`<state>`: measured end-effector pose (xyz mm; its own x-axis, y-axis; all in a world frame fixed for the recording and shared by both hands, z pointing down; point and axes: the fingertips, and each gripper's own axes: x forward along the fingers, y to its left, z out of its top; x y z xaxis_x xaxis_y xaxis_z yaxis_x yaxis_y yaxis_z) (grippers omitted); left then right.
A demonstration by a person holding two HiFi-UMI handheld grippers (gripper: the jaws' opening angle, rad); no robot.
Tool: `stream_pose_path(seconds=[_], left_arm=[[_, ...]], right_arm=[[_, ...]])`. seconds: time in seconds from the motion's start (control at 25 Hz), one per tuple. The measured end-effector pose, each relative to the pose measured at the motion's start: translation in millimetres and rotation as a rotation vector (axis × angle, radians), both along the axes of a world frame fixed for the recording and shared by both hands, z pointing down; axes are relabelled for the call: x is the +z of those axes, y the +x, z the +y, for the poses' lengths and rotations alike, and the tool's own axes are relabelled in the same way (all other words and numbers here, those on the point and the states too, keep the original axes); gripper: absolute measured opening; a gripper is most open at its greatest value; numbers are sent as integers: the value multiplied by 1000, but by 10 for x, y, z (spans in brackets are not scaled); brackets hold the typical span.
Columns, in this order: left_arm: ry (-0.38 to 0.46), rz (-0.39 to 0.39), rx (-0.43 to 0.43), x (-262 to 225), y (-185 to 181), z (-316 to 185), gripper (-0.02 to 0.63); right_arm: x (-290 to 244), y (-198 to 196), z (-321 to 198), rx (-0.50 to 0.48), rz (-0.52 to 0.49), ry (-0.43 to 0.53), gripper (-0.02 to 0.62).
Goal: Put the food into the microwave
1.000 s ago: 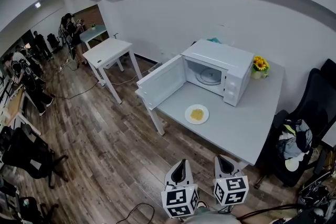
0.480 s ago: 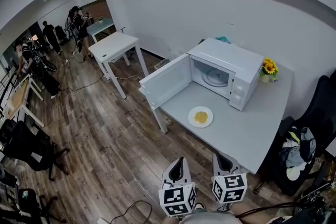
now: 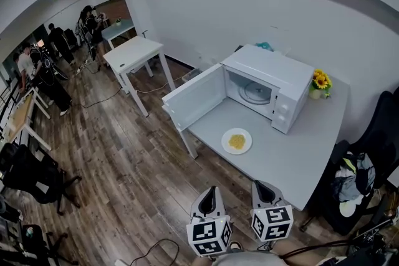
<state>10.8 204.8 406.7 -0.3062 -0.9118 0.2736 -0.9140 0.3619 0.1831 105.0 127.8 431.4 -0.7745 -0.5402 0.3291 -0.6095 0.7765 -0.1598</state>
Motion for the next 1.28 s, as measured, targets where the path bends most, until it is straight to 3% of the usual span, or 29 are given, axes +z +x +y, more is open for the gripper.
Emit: stream_pose_path(seconds=[0.68, 1.28], left_arm=[[-13, 8, 23, 70, -76, -235, 2], [-1, 7, 59, 161, -446, -680, 2]], right_arm=[[82, 4, -237, 42, -1, -20, 14], [116, -383, -631, 61, 4, 5, 14]])
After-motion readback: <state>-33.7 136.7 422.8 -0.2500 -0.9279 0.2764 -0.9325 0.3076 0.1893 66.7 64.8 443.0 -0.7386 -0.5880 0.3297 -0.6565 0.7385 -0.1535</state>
